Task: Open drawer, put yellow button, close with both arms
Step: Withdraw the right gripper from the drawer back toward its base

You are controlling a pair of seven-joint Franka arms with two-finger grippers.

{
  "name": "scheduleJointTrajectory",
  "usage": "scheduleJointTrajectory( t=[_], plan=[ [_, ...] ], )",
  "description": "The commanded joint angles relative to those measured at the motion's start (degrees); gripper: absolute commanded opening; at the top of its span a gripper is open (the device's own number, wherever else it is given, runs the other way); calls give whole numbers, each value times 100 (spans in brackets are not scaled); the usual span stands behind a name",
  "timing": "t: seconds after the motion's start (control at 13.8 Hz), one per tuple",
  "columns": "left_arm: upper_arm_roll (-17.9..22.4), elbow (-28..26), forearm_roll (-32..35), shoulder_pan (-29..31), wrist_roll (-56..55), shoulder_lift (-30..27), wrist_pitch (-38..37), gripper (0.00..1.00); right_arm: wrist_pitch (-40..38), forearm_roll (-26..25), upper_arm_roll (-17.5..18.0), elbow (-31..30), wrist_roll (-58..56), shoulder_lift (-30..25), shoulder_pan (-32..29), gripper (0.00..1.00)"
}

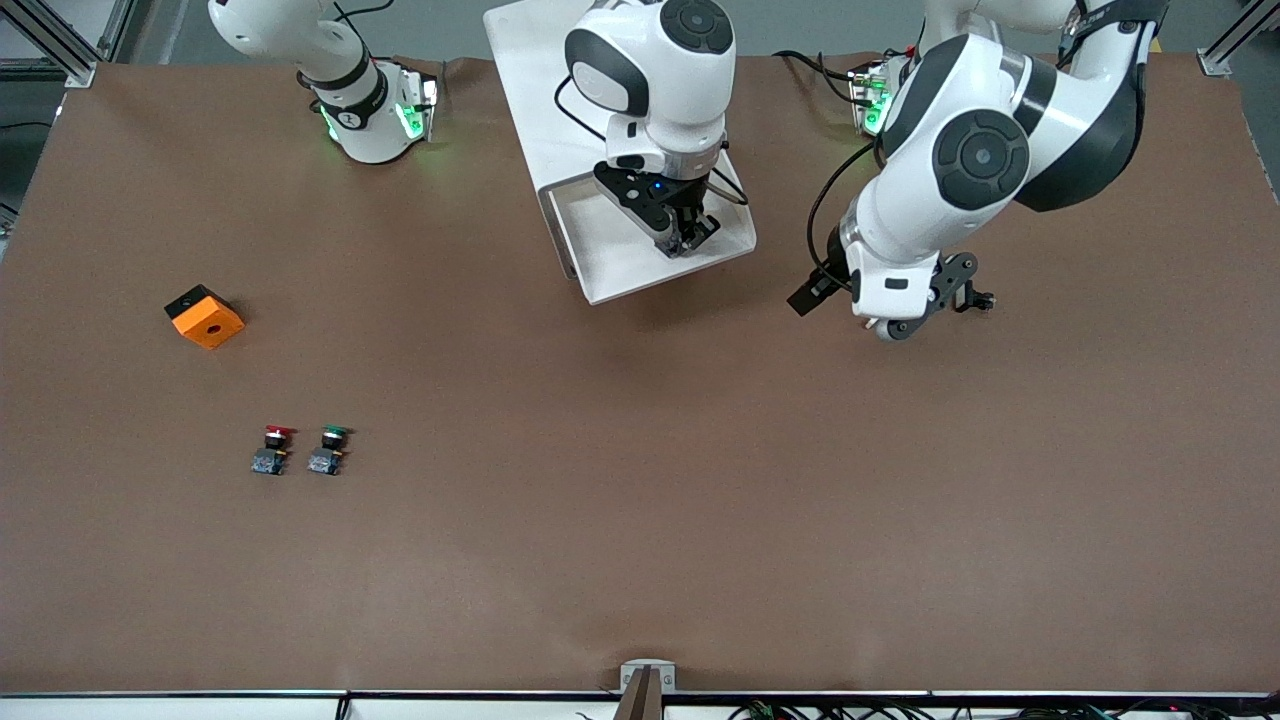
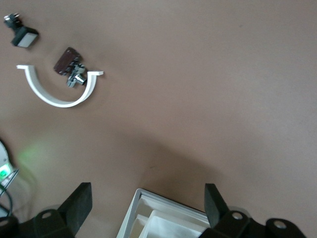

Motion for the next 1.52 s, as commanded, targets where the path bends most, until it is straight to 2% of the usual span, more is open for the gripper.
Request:
scheduleJointTrajectory(
  t=[0.0,0.22,0.36,0.51,0.8,1.09,1.45],
  plan=[
    [-134,-557,149,-28,154,-218,690,100,-105,-39,61,145,-60,-19,-132,100],
    [-179,-584,272,-28,163,-218,876,100,-314,153,88,154,-611,-317,-404,100],
    [-231,-593,281,-37,163,-192,1042,100,-595,452,61,381,-1113,-467,-667,100],
    [-302,-593,290,-37,171,-26,1524,100,-1122,471,61,653,-1797,-520,-1062,100],
    [-346,-628,438,-90,1003,203,2089,100,-1457,488,70,681,-3860,-714,-2107,100],
    [-486,-619,474,-124,1077,441,2098,100,-1879,550,70,568,-6101,-942,-3188,100],
    [-513,-549,466,-484,998,696,2133,100,-2529,541,61,488,-8722,-1249,-4638,100]
  ],
)
